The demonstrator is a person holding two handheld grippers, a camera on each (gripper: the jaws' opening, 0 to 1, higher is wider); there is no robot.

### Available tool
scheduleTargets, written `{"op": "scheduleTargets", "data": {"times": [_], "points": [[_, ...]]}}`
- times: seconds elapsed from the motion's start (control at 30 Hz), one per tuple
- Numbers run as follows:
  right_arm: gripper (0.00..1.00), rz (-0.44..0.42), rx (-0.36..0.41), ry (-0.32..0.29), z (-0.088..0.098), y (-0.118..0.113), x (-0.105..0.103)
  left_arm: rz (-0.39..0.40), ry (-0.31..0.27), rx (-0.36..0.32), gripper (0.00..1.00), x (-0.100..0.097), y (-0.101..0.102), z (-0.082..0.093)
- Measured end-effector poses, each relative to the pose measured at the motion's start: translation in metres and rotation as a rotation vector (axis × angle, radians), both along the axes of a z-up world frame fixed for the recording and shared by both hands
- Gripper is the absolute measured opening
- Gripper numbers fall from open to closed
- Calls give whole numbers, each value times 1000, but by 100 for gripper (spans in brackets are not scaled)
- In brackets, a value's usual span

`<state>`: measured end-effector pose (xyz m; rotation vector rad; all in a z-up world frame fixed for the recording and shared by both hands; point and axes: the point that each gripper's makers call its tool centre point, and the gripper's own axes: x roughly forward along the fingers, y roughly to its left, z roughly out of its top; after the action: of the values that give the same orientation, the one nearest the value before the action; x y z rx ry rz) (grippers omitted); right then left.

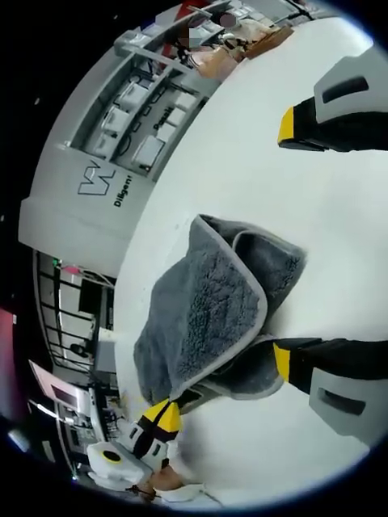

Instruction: Open the folded towel by lifting each exposed corner and separating the folded layers until the towel lies flat within the target outline without major curled edges

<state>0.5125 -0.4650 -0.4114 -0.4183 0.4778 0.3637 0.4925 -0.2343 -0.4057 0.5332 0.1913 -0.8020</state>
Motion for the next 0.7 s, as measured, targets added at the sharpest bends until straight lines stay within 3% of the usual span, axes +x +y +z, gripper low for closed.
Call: {"op": "scheduleTargets", "data": {"times": [0.17,0.4,0.7], "points": [[96,7,12,-7,1,3,0,20,5,-32,0,0,6,8],[96,3,10,2,-1,1,-1,30,48,-40,1,0,15,6],[95,12,22,-3,3,2,-3,40,114,-1,1,-1,31,-3]]}}
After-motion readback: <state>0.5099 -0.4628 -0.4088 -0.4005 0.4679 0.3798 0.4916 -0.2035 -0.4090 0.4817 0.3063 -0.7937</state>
